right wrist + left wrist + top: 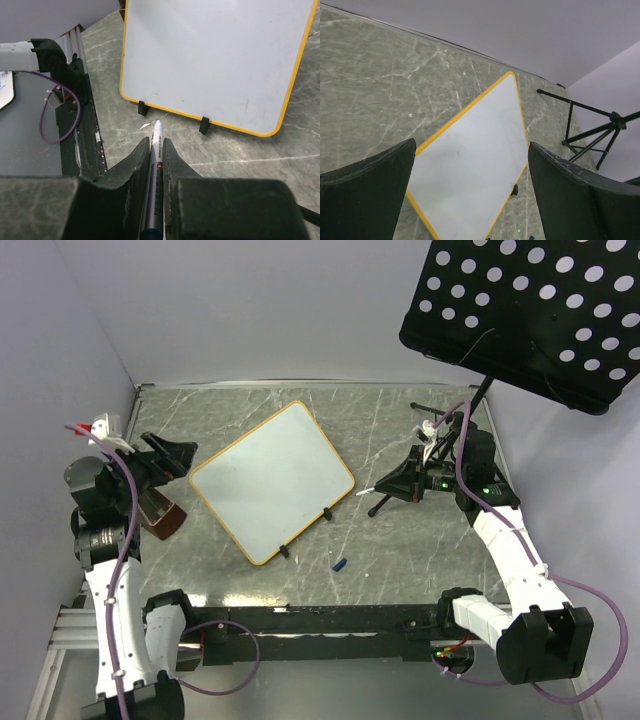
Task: Write a sentence on the whiteboard
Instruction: Pick up the whiteboard from the whiteboard stand.
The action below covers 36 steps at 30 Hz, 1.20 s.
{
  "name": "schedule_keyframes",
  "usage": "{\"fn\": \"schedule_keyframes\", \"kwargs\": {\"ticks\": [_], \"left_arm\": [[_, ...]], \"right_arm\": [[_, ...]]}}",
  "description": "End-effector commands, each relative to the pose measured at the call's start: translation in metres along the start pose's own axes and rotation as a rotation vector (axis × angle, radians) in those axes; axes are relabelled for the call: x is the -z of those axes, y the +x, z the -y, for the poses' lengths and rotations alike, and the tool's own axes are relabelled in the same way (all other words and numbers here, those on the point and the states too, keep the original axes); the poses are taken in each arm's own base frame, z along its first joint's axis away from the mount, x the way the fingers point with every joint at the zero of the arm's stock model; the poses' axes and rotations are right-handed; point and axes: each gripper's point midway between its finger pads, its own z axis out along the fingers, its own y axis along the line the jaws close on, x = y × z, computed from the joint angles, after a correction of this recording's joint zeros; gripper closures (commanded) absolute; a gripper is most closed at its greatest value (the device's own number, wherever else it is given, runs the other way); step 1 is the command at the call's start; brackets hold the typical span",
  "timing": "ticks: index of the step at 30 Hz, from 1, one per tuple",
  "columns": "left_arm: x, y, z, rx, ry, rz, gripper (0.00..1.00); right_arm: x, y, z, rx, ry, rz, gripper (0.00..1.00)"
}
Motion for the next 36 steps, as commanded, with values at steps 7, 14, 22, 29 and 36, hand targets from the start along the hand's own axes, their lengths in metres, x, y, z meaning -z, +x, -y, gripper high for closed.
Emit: {"fn": "schedule_keyframes", "kwargs": {"ticks": [7,14,22,29,36], "left_arm": [[0.009,0.020,-0.028,0.076,0.016,-0.036,0.03],[0.007,0.041,-0.033,0.090,0.049,-0.099,0.02],[-0.001,0.074,-0.056,0.125,0.028,-0.170,0.02],[-0.011,0.088,-0.073,0.181,0.017,-0.195,0.10],[-0.014,0.095,-0.070,0.163,0.086,-0.162,0.11]], "right_arm": [[-0.002,-0.005,-0.004,0.051,-0.044,0.011,1.00],[-0.004,-0.004,-0.005,0.042,-0.058,0.001,1.00],[-0.006,-0.004,-0.008,0.039,-0.072,-0.005,1.00],[-0.005,-0.006,-0.010,0.043,-0.079,-0.003,1.00],[-0.006,-0.005,-0.012,0.042,-0.093,-0.006,1.00]]}}
